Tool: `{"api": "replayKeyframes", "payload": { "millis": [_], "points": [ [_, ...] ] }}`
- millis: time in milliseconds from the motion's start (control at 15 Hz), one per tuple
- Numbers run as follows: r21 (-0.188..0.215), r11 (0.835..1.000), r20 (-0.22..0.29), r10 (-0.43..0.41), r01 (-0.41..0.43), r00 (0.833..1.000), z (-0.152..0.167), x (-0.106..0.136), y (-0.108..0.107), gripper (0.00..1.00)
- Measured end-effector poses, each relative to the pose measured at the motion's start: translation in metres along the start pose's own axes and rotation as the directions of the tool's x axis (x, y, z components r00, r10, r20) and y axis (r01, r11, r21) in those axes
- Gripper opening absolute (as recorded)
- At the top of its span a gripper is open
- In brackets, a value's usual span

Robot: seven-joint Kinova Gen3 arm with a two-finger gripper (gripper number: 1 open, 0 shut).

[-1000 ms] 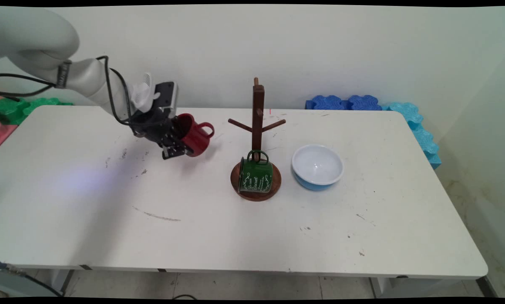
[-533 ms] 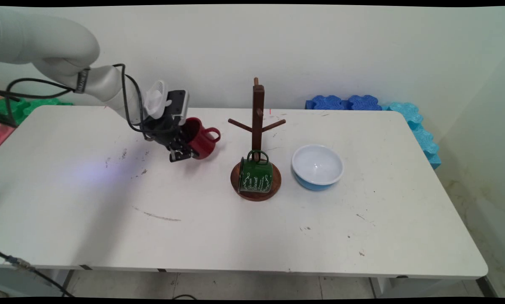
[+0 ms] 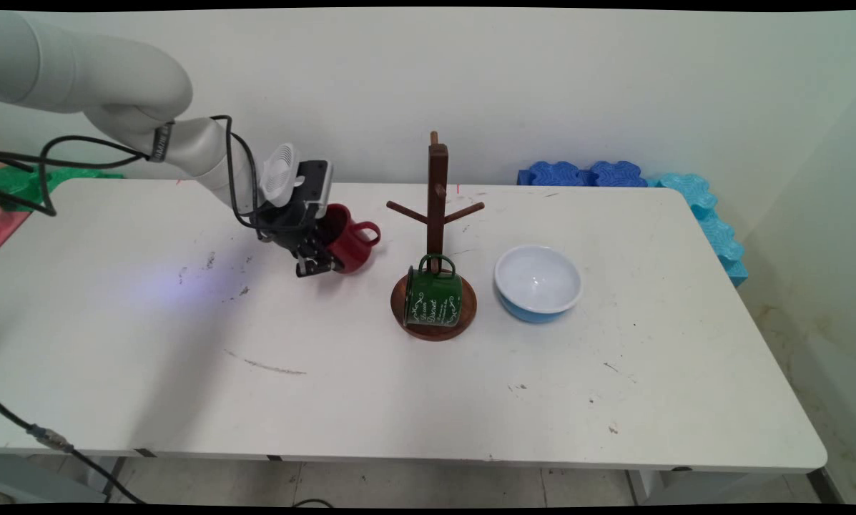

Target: Place the picked object on the table

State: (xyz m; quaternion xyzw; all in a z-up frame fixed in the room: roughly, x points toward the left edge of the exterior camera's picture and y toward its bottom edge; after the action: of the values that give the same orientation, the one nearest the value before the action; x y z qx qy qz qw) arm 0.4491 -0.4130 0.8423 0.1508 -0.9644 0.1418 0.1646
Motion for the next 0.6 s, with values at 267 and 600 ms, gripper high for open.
{"api": "replayKeyframes", "payload": {
  "millis": [267,600],
  "points": [
    [-0.007,1.000,0.008,0.008,-0.008,1.000,0.008,0.002,-0.003,0.00],
    [-0.011,1.000,0.013,0.015,-0.015,1.000,0.013,0.003,-0.005,0.00]
  ]
}}
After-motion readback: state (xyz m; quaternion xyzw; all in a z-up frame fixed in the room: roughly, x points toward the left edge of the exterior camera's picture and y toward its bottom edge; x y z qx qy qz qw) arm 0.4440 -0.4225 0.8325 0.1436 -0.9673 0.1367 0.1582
